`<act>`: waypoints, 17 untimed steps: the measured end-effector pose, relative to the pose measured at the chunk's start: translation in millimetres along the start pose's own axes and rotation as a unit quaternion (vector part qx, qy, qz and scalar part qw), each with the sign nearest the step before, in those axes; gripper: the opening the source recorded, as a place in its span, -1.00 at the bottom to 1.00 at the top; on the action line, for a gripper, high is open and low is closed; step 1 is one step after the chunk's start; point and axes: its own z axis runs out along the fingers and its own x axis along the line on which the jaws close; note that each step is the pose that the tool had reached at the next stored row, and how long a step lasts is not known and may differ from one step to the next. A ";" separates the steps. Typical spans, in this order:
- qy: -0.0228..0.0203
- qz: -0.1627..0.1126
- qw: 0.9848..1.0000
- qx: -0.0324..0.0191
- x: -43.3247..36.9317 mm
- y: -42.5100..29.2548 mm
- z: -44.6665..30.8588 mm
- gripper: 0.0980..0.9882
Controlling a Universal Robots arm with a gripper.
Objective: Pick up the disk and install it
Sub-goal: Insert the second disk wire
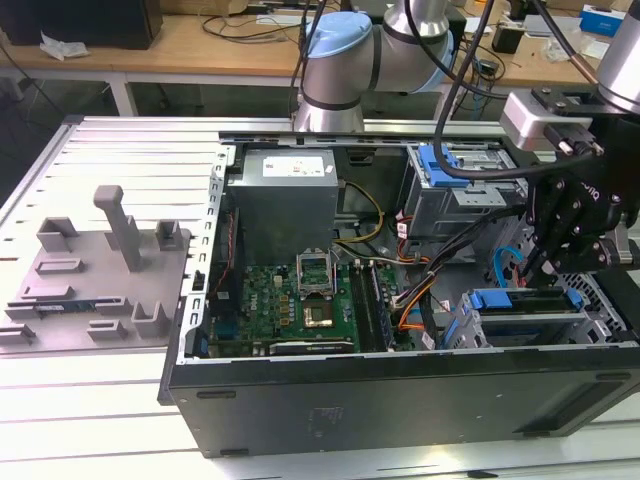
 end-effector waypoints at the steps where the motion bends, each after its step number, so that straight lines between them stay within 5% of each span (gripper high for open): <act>1: 0.000 0.000 1.000 0.000 0.0 0.0 0.0 -0.86; 17: 0.000 -0.010 1.000 0.000 -0.3 -1.7 4.0 -0.86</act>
